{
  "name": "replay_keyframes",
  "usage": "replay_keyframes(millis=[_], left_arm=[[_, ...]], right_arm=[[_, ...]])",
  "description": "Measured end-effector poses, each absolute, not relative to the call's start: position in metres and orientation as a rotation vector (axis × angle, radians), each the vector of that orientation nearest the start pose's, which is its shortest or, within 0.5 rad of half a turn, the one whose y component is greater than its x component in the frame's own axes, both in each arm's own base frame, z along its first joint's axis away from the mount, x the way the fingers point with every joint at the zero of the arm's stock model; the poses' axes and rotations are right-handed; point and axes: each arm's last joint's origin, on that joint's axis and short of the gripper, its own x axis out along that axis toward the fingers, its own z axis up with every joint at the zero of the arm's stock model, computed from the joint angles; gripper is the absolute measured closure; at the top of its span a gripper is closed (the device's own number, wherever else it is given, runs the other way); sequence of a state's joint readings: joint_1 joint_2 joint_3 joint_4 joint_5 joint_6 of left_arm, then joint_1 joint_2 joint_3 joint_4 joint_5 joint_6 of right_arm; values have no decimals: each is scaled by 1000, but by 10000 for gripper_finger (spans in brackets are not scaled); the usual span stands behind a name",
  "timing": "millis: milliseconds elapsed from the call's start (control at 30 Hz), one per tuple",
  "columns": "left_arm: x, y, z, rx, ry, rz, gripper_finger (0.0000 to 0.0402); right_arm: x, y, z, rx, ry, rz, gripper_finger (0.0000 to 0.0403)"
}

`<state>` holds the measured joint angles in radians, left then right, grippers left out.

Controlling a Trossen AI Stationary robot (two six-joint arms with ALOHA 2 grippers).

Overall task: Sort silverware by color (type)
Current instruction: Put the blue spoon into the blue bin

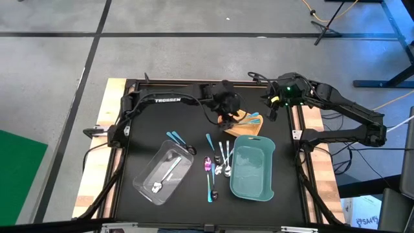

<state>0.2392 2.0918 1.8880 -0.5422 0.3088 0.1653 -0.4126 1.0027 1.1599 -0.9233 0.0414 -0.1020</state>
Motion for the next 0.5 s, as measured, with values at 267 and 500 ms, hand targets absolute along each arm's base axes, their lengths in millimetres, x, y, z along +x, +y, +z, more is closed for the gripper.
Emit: replay_keyframes(millis=[267, 500], left_arm=[[440, 70, 293, 135, 1048, -143, 250], [431, 47, 278, 227, 1187, -281, 250]], right_arm=[[165, -73, 357, 47, 780, -392, 324], [165, -73, 357, 41, 782, -389, 324]])
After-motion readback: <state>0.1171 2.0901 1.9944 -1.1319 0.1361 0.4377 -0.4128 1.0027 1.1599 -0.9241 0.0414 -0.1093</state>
